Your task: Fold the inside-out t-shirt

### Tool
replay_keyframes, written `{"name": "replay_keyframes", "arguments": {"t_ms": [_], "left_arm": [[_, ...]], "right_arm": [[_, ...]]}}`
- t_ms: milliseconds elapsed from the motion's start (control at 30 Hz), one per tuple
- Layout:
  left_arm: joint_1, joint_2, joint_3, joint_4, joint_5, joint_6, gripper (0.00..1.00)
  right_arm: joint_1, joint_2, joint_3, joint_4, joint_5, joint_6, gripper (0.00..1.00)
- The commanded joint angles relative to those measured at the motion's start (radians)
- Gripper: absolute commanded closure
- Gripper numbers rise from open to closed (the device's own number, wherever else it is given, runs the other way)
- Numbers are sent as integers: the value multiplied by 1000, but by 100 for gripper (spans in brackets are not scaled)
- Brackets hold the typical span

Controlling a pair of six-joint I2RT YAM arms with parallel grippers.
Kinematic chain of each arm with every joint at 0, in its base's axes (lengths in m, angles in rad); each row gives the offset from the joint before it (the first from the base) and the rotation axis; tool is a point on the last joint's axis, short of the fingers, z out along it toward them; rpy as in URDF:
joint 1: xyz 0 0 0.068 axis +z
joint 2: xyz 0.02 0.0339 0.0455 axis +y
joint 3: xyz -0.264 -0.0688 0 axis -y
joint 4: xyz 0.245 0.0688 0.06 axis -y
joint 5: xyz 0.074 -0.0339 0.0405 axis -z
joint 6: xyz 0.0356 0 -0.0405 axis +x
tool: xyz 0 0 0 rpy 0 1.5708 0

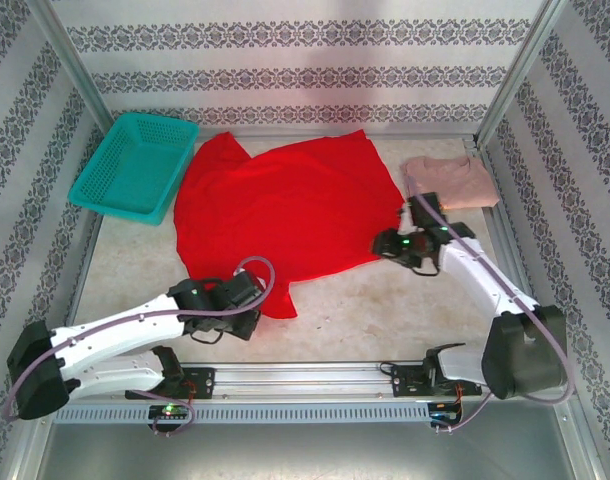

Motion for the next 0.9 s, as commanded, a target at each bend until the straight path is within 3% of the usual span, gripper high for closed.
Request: {"name": "replay_keyframes", "arguments": {"t_ms": [0, 133, 267, 633, 867], "left_arm": [[34, -32, 24, -42, 61, -10, 100], [55, -20, 34, -36, 81, 13, 100], [65, -10, 42, -34, 89, 31, 100], [85, 10, 42, -25, 109, 46, 100], [90, 8, 46, -28, 106, 47, 100]], "right_arm": [[-164, -27, -47, 28, 80, -10, 50], [-270, 53, -17, 81, 158, -36, 49], [-340, 197, 31, 130, 120, -42, 49], [-354, 428, 125, 223, 24, -19, 50], [-348, 455, 111, 244, 5, -11, 60]]}}
